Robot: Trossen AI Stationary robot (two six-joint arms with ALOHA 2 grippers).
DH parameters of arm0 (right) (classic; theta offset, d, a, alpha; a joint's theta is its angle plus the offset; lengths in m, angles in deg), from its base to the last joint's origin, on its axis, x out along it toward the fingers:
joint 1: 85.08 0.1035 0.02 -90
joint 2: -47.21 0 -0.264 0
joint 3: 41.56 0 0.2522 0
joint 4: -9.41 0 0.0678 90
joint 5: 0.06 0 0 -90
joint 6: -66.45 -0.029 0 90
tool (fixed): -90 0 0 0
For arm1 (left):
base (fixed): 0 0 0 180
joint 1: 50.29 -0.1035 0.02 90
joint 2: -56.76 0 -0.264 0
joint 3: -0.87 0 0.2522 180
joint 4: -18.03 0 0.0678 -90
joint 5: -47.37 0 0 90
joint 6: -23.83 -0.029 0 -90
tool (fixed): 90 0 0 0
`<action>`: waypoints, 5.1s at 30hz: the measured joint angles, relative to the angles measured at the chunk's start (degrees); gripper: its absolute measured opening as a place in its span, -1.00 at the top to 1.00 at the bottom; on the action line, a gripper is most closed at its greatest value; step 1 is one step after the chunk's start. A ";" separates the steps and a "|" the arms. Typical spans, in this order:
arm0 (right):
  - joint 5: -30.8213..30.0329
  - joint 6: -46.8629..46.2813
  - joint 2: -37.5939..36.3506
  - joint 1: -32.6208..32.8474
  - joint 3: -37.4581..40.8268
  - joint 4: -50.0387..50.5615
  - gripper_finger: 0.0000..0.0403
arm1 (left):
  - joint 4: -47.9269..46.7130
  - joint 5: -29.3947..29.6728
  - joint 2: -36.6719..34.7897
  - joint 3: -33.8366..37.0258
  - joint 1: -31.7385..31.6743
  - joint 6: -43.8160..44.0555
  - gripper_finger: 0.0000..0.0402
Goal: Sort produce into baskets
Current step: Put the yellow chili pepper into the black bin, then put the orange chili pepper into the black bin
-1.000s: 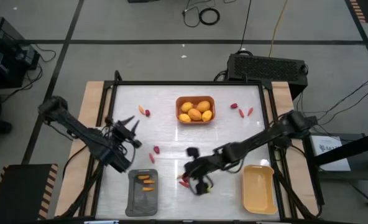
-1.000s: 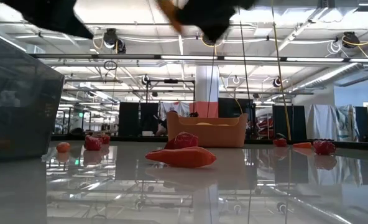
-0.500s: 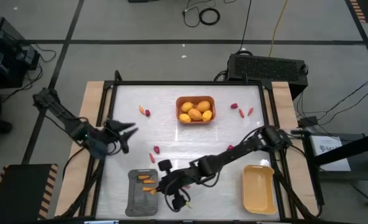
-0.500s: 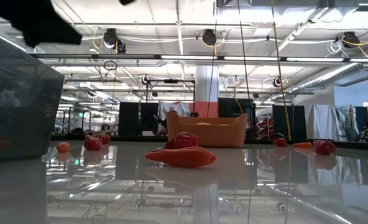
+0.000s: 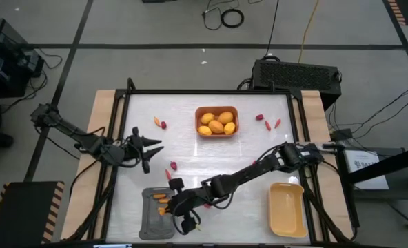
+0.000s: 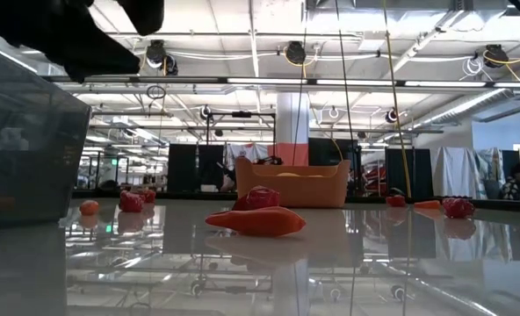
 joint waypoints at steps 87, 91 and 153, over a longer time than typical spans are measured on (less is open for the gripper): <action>-2.48 -14.02 -44.46 -63.30 65.53 39.56 0.56 | 26.80 -21.56 24.90 -0.11 -16.76 -3.12 0.37; -2.28 -14.02 -44.46 -63.28 65.53 39.55 0.59 | 26.80 -21.56 24.91 -0.11 -16.76 -3.12 0.37; 6.78 -3.53 -12.19 -4.03 26.75 -25.13 1.00 | 21.79 -21.39 24.91 -0.15 -16.76 0.00 0.37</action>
